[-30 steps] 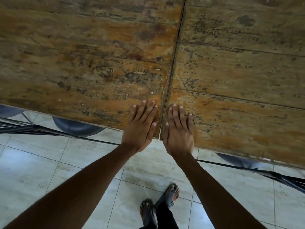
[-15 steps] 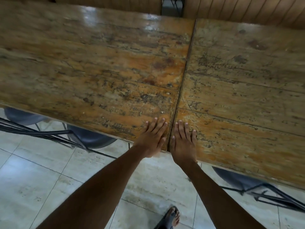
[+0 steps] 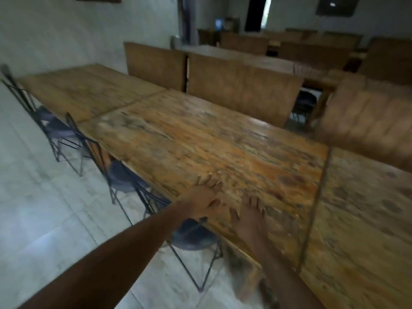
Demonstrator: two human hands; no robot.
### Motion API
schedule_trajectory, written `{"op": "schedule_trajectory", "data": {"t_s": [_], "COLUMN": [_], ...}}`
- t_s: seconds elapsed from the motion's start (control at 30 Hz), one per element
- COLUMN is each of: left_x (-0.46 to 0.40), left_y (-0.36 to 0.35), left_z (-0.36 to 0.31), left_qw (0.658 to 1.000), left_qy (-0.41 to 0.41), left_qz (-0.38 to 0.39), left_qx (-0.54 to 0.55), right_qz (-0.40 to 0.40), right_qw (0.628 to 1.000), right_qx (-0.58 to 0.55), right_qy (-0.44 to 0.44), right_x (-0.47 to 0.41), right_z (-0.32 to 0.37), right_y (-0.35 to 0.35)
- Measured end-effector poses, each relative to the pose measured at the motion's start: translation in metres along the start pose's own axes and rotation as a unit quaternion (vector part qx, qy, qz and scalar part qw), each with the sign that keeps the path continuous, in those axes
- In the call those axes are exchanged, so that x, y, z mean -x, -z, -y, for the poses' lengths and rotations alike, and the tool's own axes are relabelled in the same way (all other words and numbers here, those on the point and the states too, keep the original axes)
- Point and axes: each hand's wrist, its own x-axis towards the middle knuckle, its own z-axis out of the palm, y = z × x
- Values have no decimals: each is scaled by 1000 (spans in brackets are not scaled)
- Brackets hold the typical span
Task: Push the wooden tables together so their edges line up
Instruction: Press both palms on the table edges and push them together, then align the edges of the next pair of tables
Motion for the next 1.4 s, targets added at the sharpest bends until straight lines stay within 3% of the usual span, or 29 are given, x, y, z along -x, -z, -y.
{"op": "schedule_trajectory", "data": {"t_s": [0.27, 0.6, 0.7, 0.9, 1.07, 1.4], "left_x": [117, 258, 279, 291, 279, 217], "left_y": [62, 105, 98, 78, 74, 92], "left_z": [201, 420, 479, 607, 714, 909], "left_qw": [994, 961, 957, 960, 964, 964], "left_qy": [74, 232, 247, 244, 258, 265], "left_qz": [-78, -147, -152, -134, -65, -11], "left_qx": [-30, -8, -13, -26, -26, -19], "right_qz": [-61, -40, -32, -17, 21, 59], "right_qw": [991, 965, 953, 944, 951, 943], "right_qx": [-13, -8, -15, -52, -59, -83], "right_qy": [115, 258, 301, 325, 303, 316], "right_x": [-42, -74, -97, -169, -245, -374], "right_z": [225, 499, 566, 674, 748, 873], "right_y": [-2, -67, -97, -171, -226, -304]}}
